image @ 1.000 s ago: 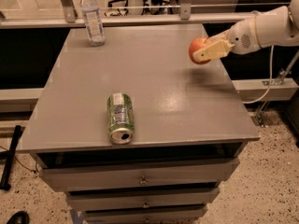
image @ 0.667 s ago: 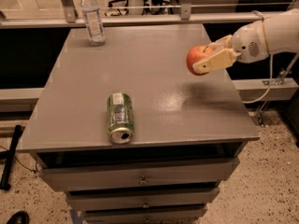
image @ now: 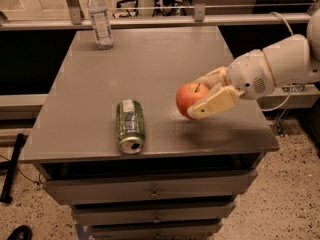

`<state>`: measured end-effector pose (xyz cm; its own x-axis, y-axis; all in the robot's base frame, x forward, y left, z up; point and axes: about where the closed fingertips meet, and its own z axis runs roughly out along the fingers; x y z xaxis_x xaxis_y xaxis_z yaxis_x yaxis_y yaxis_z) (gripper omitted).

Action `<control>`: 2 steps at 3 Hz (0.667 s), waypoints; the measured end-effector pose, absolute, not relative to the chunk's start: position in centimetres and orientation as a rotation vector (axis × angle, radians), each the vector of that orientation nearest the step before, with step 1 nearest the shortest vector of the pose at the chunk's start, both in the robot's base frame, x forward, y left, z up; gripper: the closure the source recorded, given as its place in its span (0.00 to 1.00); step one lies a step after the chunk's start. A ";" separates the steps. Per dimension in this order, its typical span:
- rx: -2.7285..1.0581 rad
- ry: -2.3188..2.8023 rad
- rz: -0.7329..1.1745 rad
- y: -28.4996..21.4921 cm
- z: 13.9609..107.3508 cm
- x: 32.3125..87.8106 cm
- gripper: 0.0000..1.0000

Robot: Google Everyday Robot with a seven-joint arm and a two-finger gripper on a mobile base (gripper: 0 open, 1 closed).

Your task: Move apple near green can

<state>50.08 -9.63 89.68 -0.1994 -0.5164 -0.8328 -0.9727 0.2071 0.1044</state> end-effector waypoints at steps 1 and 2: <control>-1.456 1.759 0.954 -6.7 89.3 46.9 1.00; -1.520 1.700 0.983 -4.3 88.9 44.9 1.00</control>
Offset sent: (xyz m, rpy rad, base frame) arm -0.0740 0.0786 -0.0144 0.0524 -0.0207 0.2322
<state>44.91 -4.26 88.89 -0.1198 -0.5081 -0.8529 -0.9927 0.0479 0.1109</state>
